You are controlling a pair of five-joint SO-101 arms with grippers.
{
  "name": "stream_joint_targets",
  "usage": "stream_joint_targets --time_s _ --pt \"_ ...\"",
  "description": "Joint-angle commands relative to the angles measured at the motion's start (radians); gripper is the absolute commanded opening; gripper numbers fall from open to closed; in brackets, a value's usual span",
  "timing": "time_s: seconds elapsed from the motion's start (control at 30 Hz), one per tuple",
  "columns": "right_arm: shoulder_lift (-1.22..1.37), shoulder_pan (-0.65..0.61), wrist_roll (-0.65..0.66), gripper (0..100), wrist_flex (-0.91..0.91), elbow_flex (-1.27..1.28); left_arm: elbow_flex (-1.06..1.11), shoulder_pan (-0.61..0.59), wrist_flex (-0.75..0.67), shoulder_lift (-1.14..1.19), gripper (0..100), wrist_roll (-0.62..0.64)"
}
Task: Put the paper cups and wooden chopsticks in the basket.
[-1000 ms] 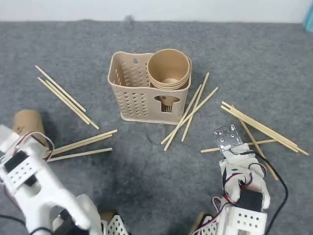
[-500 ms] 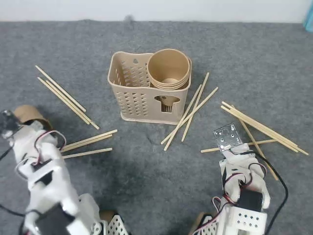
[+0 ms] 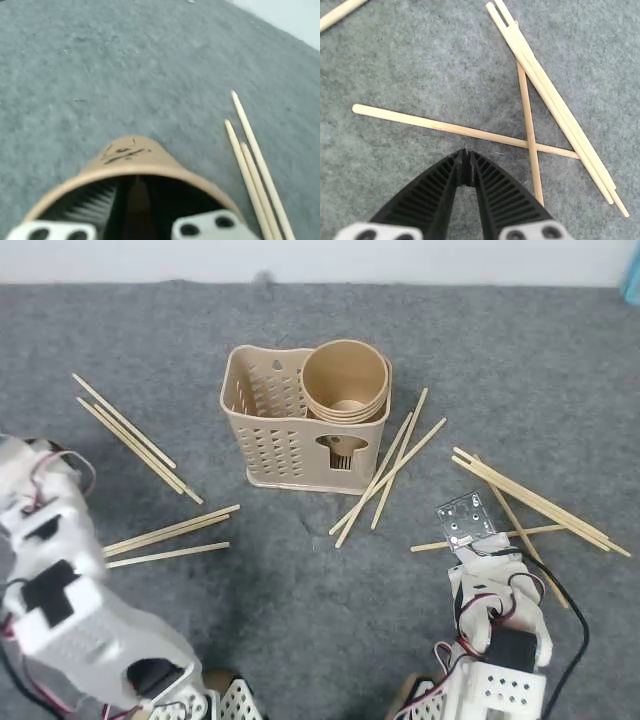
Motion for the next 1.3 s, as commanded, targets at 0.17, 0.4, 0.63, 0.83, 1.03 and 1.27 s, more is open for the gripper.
stream_joint_targets --time_s 0.17,0.4,0.63,0.83,1.03,1.27 --pt "-0.001 -0.004 0.020 0.8 -0.019 0.014 -0.223 -0.020 0.224 -0.002 1 -0.005" --pt "-0.001 -0.004 0.020 0.8 -0.018 0.014 -0.450 -0.058 0.430 0.011 1 -0.005" --pt "-0.001 -0.004 0.020 0.8 -0.016 0.014 -0.535 -0.081 0.454 0.014 1 -0.005" --pt "-0.001 -0.004 0.020 0.8 -0.012 0.012 -0.542 -0.083 0.459 0.012 1 -0.005" --pt "-0.001 -0.004 0.020 0.8 -0.012 0.012 -0.539 -0.092 0.462 0.012 1 -0.005" --pt "-0.001 -0.004 0.020 0.8 -0.012 0.012 -0.544 -0.132 0.462 0.002 1 -0.005"
